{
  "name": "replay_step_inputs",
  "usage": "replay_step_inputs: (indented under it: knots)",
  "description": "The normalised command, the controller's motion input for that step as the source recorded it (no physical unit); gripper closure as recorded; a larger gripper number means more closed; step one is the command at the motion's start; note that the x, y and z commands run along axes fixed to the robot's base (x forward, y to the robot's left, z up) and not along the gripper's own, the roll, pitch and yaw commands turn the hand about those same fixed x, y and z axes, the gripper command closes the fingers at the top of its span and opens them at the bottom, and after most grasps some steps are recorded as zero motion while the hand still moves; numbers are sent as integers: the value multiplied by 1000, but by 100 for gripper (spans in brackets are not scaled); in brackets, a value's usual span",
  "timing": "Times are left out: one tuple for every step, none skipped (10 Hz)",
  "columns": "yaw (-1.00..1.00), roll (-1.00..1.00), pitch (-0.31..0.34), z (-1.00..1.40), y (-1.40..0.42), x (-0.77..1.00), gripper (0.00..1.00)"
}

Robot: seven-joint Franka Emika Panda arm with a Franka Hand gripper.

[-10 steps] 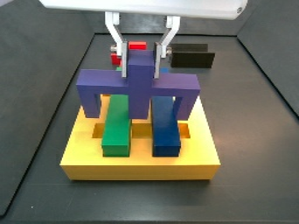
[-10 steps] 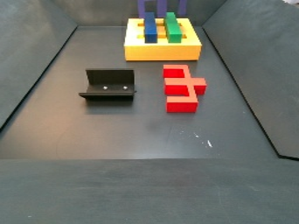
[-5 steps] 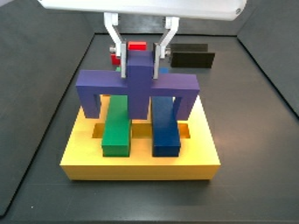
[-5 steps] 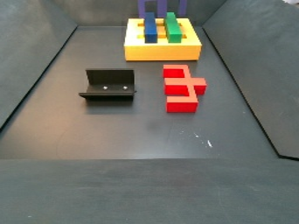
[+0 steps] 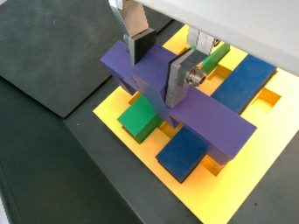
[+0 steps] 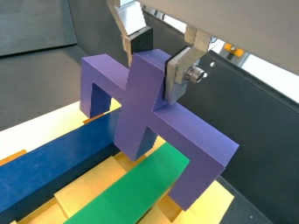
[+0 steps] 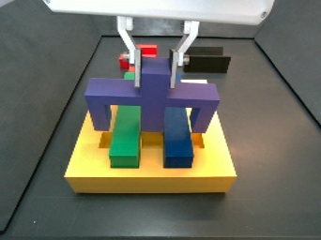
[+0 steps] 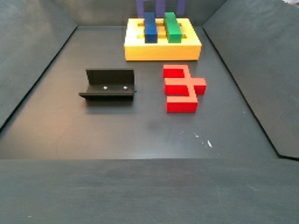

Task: Pick up the purple object. Move up. Move to above the board. Insert the purple object.
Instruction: Insert the purple object.

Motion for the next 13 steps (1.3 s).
replay_step_inputs:
  knots:
    - [29, -417, -1, -220, 137, 0, 100]
    - [46, -419, 0, -200, 189, 0, 100]
    - [54, -419, 0, -217, 120, 0, 100]
    - [57, -423, 0, -246, 57, 0, 100]
    - [57, -417, 0, -191, 0, 9, 100]
    - [40, -446, 0, -194, 0, 31, 100]
    - [20, -489, 13, -80, -17, 131, 100]
    - [3, -500, 0, -3, -26, 71, 100]
    - [0, -500, 0, 0, -134, 6, 100]
    - [0, -500, 0, 0, -154, -3, 100]
    - [0, -500, -30, 0, -69, -37, 100]
    - [49, -500, -34, -14, -17, -63, 100]
    - [34, -500, -43, -6, -23, -69, 100]
